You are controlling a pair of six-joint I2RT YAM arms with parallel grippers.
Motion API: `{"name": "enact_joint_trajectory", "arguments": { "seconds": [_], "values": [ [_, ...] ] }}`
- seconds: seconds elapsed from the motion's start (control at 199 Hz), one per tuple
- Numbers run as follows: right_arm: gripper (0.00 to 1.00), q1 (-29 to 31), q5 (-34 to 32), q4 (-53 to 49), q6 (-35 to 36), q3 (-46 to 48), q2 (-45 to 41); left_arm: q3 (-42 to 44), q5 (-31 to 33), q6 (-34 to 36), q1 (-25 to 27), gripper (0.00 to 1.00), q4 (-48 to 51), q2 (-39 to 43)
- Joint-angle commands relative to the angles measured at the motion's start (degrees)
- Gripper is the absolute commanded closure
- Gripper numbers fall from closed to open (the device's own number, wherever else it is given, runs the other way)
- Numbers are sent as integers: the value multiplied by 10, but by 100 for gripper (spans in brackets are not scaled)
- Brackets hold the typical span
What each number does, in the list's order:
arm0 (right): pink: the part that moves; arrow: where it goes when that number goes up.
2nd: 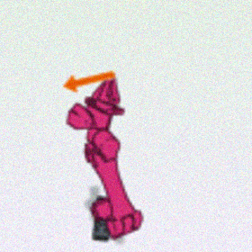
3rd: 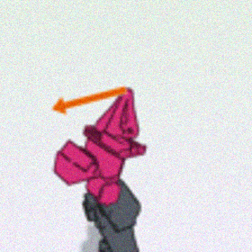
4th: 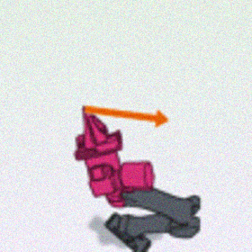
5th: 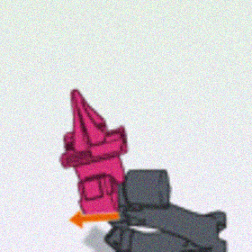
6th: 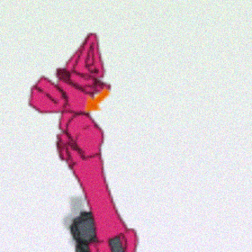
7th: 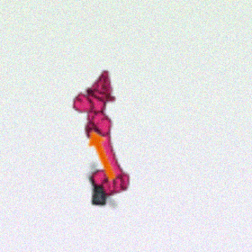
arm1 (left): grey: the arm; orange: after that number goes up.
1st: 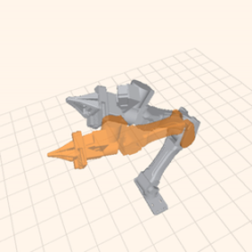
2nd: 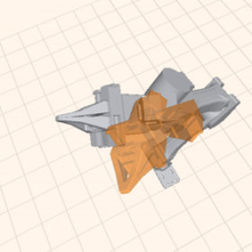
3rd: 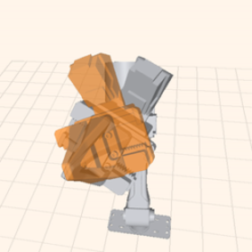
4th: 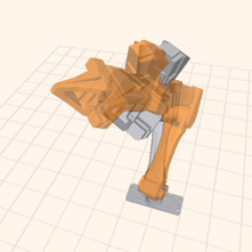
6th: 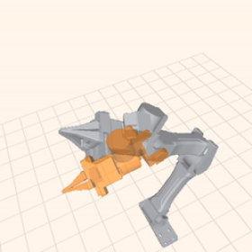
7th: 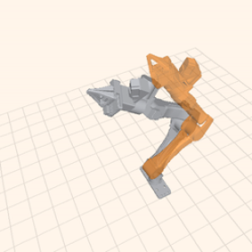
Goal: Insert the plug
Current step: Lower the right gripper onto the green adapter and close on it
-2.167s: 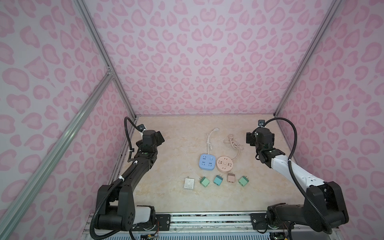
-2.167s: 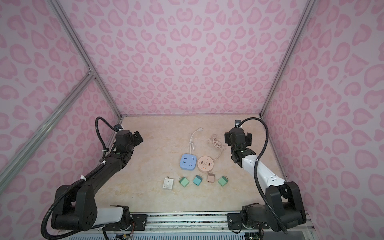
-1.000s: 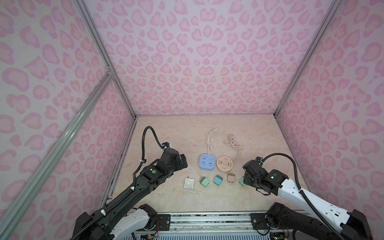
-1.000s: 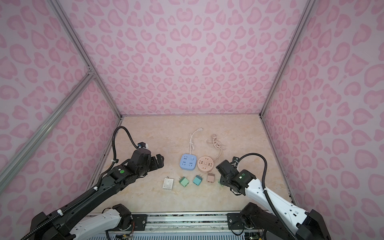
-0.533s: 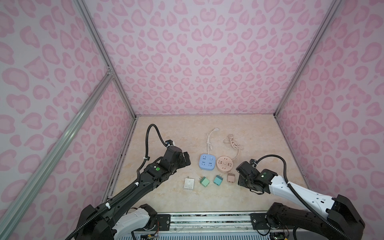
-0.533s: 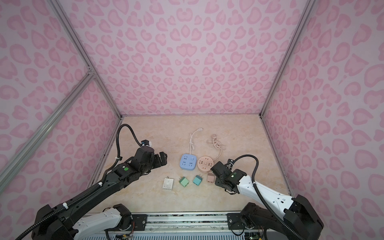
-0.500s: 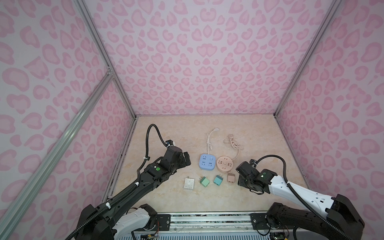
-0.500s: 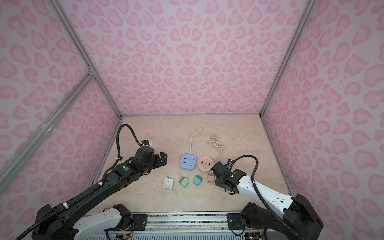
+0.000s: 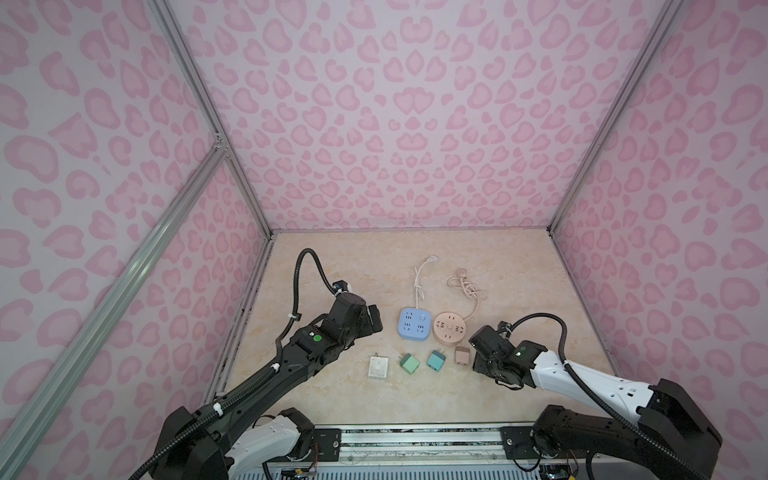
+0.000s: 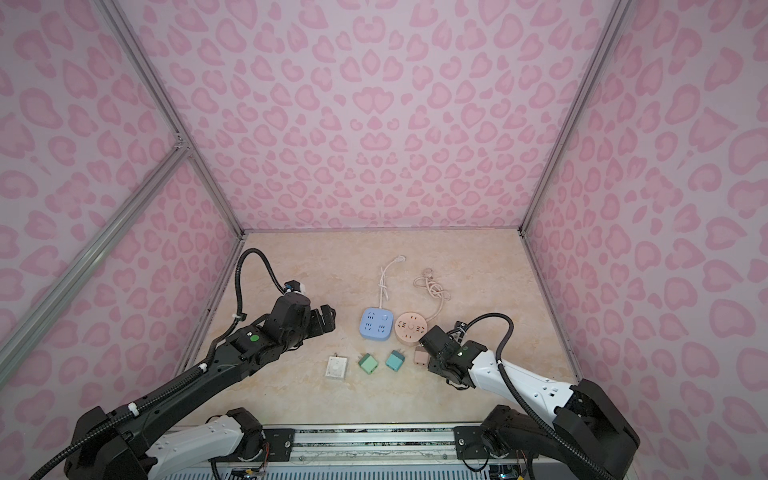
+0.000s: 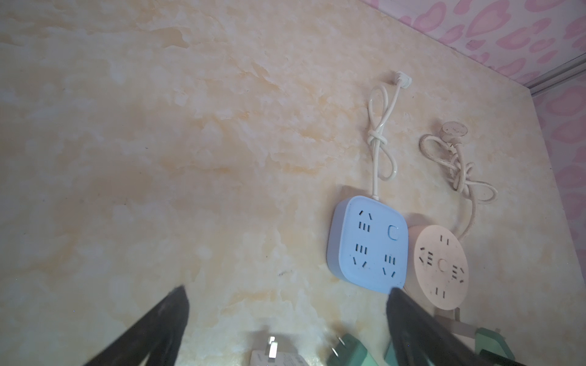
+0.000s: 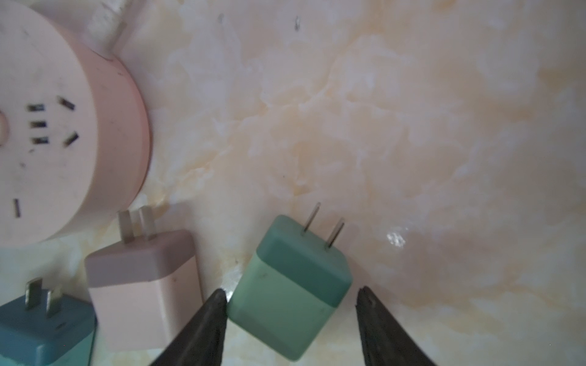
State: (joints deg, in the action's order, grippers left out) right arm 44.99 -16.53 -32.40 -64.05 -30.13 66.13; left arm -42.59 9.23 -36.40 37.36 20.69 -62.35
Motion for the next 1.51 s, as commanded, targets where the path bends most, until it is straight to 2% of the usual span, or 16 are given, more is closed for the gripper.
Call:
{"name": "enact_joint_trajectory", "arguments": {
  "seconds": [0.0,0.221,0.467,0.774,0.939,1.251,1.502],
  "values": [
    [37,-1,-13,-20,-5,3,-7,4,9,-7,2,1,-13,1],
    [39,-15,-55,-69,-3,24,-63,7,10,-10,7,1,-13,1],
    [41,-52,-26,-57,47,45,-114,6,14,-10,15,1,-17,-13],
    [44,-95,46,2,162,49,-93,12,18,-17,22,2,-17,-9],
    [45,-104,42,-4,197,32,-69,17,19,-17,22,2,-17,-7],
    [48,-110,45,-4,210,16,-6,24,18,-18,22,2,-20,-5],
    [55,-110,45,-1,226,-4,48,24,12,-17,23,3,-21,-11]
  ]
}}
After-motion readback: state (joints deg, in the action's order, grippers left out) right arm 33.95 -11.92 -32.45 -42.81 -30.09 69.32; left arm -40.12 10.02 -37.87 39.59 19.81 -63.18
